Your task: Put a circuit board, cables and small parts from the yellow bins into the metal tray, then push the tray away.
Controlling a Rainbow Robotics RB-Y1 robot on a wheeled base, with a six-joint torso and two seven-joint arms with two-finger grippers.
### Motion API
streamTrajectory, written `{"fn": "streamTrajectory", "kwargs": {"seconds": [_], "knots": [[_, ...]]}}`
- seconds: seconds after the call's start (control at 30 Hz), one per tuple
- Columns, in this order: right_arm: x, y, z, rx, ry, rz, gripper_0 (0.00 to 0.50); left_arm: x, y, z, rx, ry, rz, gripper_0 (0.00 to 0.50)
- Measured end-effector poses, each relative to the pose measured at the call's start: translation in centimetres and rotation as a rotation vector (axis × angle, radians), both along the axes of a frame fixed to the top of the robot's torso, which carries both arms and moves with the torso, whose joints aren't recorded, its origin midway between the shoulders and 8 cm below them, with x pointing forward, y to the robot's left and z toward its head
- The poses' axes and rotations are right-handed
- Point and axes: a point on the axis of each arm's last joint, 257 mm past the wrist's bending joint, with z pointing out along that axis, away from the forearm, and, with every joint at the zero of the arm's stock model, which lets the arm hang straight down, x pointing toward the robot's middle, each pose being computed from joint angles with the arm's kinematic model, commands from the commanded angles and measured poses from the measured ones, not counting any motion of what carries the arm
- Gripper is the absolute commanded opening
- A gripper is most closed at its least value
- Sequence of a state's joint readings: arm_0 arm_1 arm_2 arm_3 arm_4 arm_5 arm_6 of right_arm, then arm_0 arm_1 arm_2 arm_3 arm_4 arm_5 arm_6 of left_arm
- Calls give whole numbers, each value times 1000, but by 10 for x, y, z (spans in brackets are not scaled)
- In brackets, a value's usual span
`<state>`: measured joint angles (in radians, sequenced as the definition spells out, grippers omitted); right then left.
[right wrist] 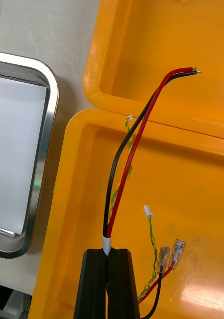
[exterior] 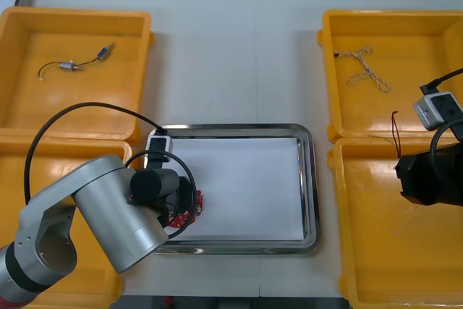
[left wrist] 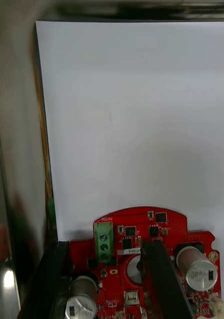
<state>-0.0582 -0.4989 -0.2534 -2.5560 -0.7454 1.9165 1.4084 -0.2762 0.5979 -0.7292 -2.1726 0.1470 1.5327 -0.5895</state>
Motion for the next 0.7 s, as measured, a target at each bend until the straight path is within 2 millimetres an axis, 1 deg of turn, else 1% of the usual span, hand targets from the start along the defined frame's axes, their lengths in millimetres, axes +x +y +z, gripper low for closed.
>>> {"fn": "streamTrajectory", "kwargs": {"seconds": [0.03, 0.13, 0.33, 0.5, 0.6, 0.7], "knots": [[0, 0, 0, 0, 0, 0, 0, -4, 0, 1, -2, 16, 2, 421], [0, 0, 0, 0, 0, 0, 0, -20, -1, 11, -23, 71, 8, 424], [0, 0, 0, 0, 0, 0, 0, -33, 9, 44, -61, 122, 37, 427], [0, -1, -2, 2, 7, -4, 0, -38, 18, 70, -91, 157, 52, 426], [1, 0, -3, 3, 11, 1, 0, -33, 21, 91, -128, 135, 57, 428], [0, 11, -6, -6, 21, 37, 0, -27, 22, 113, -181, 103, 56, 435]]}}
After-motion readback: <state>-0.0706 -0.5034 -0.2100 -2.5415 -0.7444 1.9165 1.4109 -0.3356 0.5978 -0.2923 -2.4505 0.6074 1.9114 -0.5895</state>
